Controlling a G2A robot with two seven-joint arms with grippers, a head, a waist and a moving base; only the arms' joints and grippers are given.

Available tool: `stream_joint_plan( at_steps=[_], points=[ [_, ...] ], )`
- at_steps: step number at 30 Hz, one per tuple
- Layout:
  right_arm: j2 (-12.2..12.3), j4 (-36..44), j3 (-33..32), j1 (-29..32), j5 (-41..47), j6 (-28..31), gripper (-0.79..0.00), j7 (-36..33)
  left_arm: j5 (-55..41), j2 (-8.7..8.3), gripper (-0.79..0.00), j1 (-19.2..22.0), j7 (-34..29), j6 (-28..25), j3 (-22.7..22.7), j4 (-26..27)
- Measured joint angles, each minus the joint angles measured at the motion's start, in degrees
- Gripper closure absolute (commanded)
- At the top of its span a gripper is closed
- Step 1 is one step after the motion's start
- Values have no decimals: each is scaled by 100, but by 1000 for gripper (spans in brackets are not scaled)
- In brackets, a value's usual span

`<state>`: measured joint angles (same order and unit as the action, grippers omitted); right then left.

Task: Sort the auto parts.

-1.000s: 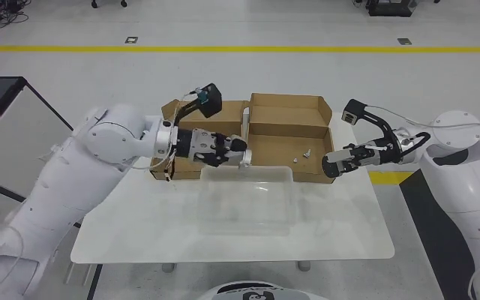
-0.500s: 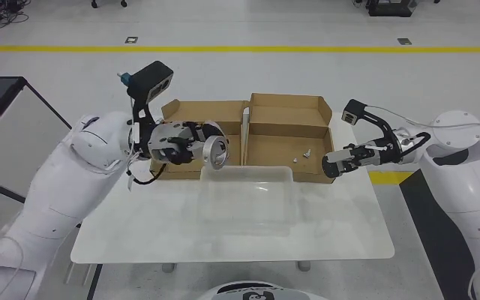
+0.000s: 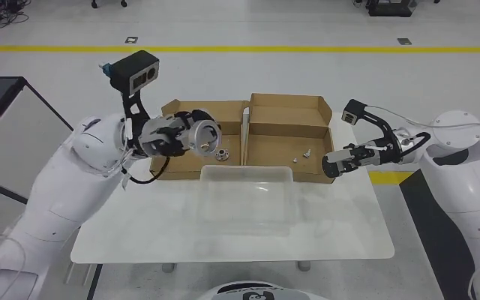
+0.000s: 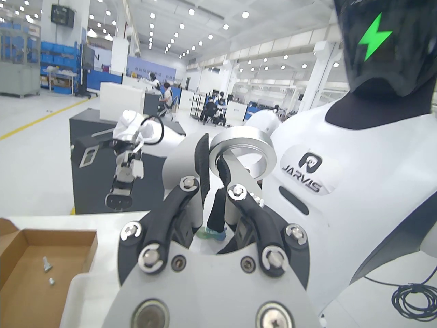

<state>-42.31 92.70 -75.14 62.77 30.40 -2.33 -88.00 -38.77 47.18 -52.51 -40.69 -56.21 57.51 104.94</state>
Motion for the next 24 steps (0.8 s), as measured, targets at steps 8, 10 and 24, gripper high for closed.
stream_joint_plan(
  at_steps=[8,10,24],
  points=[
    [0,0,0,0,0,0,-785,0,-1516,203,0,-129,164,-179,117,163],
    [0,0,0,0,0,0,-785,0,-1908,288,0,-202,131,-179,192,221],
    [0,0,0,0,0,0,-785,0,-2407,813,0,-518,-643,-97,639,67]
  ],
)
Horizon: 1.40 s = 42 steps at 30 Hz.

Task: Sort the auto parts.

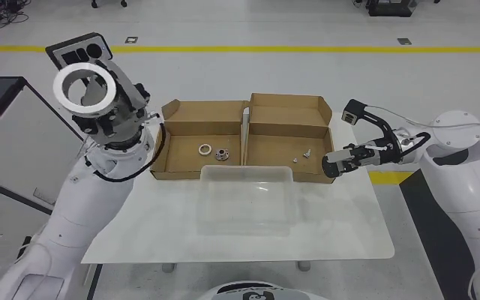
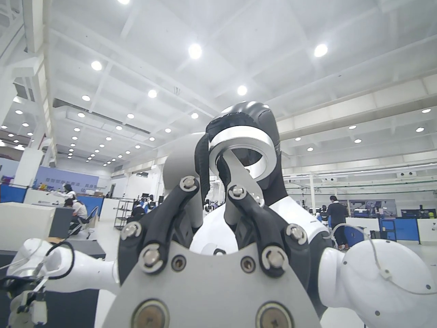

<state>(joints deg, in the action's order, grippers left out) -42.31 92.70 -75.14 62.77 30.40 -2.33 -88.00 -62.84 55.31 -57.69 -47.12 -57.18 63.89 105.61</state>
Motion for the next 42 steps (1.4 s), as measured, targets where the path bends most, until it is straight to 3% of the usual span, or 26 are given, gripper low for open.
stream_joint_plan(
  at_steps=[6,10,14,21,26,35,42],
  points=[
    [0,0,0,0,0,0,-785,0,1487,-18,0,28,-394,393,179,-295],
    [0,0,0,0,0,0,-785,0,1995,-24,0,-16,-496,498,265,-352],
    [0,0,0,0,0,0,-785,0,1802,11,0,-79,-388,412,257,-279],
    [0,0,0,0,0,0,-785,0,304,154,0,-142,19,-20,99,-66],
    [0,0,0,0,0,0,-785,0,-21,234,0,-107,75,-73,118,-18],
    [0,0,0,0,0,0,-785,0,683,282,0,-101,-262,260,252,-207],
    [0,0,0,0,0,0,-785,0,1886,236,0,-85,-816,817,368,-339]
  ],
)
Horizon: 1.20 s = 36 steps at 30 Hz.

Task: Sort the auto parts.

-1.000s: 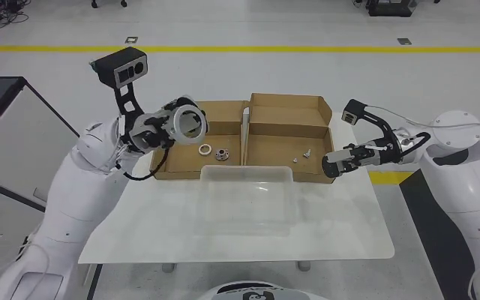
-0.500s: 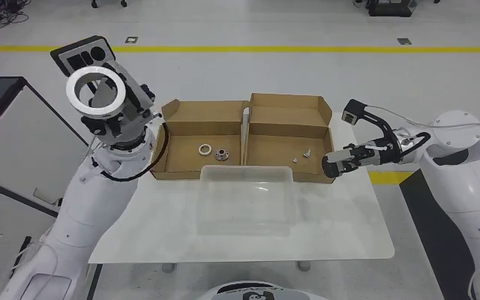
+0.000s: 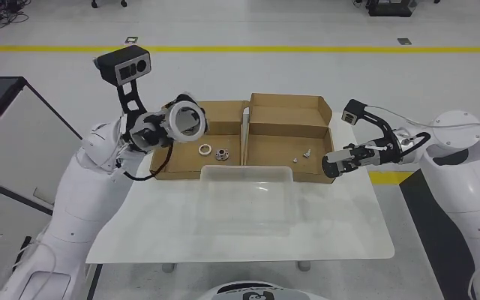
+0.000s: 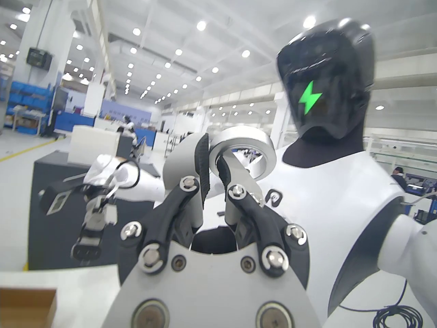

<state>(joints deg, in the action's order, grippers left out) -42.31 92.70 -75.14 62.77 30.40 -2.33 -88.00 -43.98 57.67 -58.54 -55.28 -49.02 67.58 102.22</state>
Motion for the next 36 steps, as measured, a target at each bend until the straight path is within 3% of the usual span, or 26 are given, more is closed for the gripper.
stream_joint_plan(
  at_steps=[5,12,18,32,36],
  points=[
    [0,0,0,0,0,0,-785,0,235,-6,0,-63,-69,69,28,31],
    [0,0,0,0,0,0,-785,0,-987,88,0,-160,246,-238,-54,83],
    [0,0,0,0,0,0,-785,0,-1501,162,0,-147,283,-282,-60,100],
    [0,0,0,0,0,0,-785,0,-1539,175,0,-159,298,-244,-50,122],
    [0,0,0,0,0,0,-785,0,-1106,168,0,-242,614,135,171,51]
  ],
)
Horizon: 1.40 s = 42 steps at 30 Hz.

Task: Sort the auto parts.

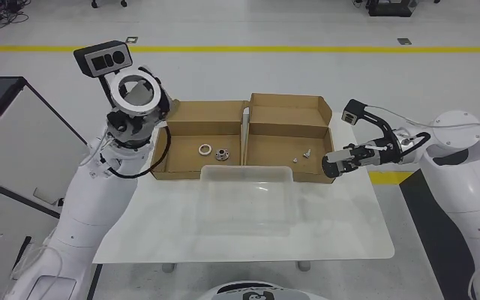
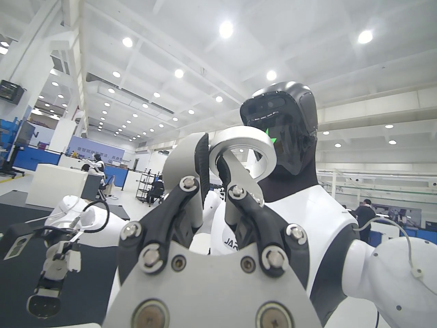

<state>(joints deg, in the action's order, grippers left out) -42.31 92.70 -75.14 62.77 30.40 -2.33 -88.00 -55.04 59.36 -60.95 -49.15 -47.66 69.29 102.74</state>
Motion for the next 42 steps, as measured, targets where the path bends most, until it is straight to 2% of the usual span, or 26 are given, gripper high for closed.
stream_joint_plan(
  at_steps=[3,5,9,13,17,22,27,30,35,42],
  points=[
    [0,0,0,0,0,0,-785,0,930,-58,0,-9,-158,717,154,-244],
    [0,0,0,0,0,0,-785,0,1321,-62,0,-95,-33,1091,151,-285],
    [0,0,0,0,0,0,-785,0,1401,-27,0,-217,284,1289,86,-300],
    [0,0,0,0,0,0,-785,0,1826,3,0,74,411,1462,80,-617],
    [0,0,0,0,0,0,-785,0,2354,27,0,472,514,1923,34,-1119],
    [0,0,0,0,0,0,-785,0,3527,18,0,902,295,2333,-100,-1650],
    [0,0,0,0,0,0,-785,0,4957,-49,0,1055,-62,2883,-170,-1936],
    [0,0,0,0,0,0,-785,0,5407,-83,0,1014,-309,3163,-202,-1913],
    [0,0,0,0,0,0,-785,0,6021,-132,0,1094,-714,3254,-257,-1949],
    [0,0,0,0,0,0,-785,0,7236,-110,0,1816,-1152,2766,-645,-2477]
  ],
)
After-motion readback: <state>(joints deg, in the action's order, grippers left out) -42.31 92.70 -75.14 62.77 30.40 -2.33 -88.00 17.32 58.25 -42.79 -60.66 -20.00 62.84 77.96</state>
